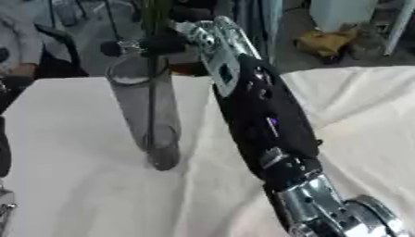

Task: Arrange flowers into the vase.

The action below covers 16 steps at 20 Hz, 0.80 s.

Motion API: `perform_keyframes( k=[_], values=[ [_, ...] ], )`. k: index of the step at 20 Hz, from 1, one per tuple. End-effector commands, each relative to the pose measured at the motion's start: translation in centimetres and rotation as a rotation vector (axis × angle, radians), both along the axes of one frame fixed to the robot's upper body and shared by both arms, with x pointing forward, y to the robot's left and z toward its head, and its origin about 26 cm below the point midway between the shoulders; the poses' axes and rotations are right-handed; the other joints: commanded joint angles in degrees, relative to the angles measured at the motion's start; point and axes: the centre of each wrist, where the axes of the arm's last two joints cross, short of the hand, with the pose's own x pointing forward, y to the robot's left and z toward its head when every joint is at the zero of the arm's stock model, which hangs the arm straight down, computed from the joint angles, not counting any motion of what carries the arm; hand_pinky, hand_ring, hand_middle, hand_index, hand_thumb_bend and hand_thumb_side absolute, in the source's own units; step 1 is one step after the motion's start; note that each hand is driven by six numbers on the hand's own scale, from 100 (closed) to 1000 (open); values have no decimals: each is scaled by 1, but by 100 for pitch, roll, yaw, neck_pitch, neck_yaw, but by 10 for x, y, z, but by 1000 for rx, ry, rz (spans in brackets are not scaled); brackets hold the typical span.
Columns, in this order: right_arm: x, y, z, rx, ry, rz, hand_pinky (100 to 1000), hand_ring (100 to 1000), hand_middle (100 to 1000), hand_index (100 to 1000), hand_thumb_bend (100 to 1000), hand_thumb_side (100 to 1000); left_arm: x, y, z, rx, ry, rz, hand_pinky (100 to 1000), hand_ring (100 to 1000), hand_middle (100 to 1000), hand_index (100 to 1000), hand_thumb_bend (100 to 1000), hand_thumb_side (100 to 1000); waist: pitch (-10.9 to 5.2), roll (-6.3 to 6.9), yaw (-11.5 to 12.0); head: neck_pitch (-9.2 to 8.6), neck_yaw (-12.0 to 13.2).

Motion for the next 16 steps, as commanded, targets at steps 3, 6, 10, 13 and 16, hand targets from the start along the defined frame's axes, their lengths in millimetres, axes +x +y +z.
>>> perform_keyframes(
  k=[3,6,10,13,16],
  values=[
    [-4,-9,25,-38,-23,-11,953,1000,890,1000,875,919,-2,1,5,9,-19,-3,643,827,934,1000,100,1000,-145,11,6,-42,33],
    [-5,-9,27,-41,-17,-11,953,1000,890,1000,875,919,-2,1,5,9,-19,-3,643,827,934,1000,100,1000,-145,11,5,-42,33],
    [-1,-22,25,-54,33,-37,961,1000,899,1000,967,778,-2,1,5,10,-16,-1,644,828,935,1000,100,1000,-172,24,-3,-50,48],
    [-2,-27,29,-58,54,-43,963,1000,902,1000,978,760,-2,2,5,9,-16,0,644,828,935,1000,100,1000,-179,28,-11,-43,49],
    [-3,-32,31,-58,67,-53,964,1000,902,1000,988,716,-2,2,5,8,-16,2,644,828,935,1000,100,1000,-185,36,-16,-14,27]
  ],
)
